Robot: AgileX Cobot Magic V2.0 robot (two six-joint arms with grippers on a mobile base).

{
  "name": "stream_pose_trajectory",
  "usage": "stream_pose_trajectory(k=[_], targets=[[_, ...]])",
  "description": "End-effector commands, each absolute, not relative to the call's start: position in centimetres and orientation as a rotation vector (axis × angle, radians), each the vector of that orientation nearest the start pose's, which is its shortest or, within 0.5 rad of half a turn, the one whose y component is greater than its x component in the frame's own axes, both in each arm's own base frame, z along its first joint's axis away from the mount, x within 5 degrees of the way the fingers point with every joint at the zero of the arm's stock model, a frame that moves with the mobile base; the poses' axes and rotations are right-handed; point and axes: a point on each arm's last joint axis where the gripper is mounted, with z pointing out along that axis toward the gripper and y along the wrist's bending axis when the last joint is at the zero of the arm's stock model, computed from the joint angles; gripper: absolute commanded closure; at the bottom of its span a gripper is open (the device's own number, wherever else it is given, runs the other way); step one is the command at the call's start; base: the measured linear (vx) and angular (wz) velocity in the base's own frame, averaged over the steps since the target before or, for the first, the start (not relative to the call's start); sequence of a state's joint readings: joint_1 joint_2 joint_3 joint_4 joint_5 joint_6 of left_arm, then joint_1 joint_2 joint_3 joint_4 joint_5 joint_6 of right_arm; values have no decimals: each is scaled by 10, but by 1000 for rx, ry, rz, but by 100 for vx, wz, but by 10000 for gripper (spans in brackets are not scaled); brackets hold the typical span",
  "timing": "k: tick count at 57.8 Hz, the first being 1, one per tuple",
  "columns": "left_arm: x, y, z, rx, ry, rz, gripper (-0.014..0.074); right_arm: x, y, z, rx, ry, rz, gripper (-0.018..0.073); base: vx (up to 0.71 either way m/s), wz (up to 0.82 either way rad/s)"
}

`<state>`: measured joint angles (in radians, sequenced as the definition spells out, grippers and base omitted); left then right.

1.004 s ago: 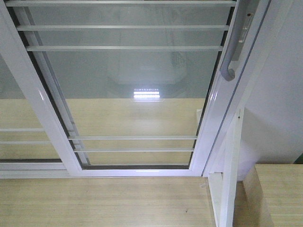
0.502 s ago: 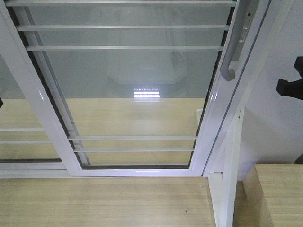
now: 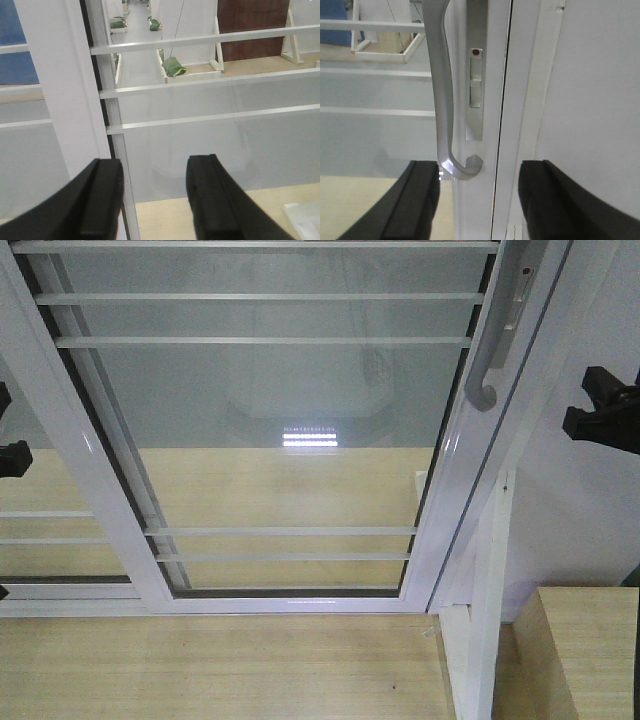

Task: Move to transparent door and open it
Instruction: 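Close the right gripper around the curved silver handle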

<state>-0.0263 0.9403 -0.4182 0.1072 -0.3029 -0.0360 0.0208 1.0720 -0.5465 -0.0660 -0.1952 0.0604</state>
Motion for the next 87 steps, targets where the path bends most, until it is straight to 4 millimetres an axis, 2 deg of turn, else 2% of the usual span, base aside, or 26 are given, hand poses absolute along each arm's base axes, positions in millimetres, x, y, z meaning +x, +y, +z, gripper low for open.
stream_pose_trajectory(k=[1,15,27,43,55,74,80,87], targets=[[193,-10,298,99,1565,-16,135,230,7,306,-17,1625,54,60,0,0],[193,-10,298,94,1564,-18,135,257,20,295,-187,1479,98,69,0,0],[193,-10,298,94,1565,-18,135,296,24,279,-176,1529,157,69,0,0],[193,-10,297,94,1567,-18,135,348,26,289,-166,1506,169,69,0,0],[193,-10,297,94,1568,-18,135,379,36,285,-181,1532,178,69,0,0],[193,-10,297,94,1568,-18,135,409,37,282,-174,1530,172,85,0,0],[193,-10,297,94,1568,-18,135,411,37,283,-174,1527,171,143,0,0],[193,-10,297,94,1568,-18,135,412,36,283,-173,1524,164,253,0,0]])
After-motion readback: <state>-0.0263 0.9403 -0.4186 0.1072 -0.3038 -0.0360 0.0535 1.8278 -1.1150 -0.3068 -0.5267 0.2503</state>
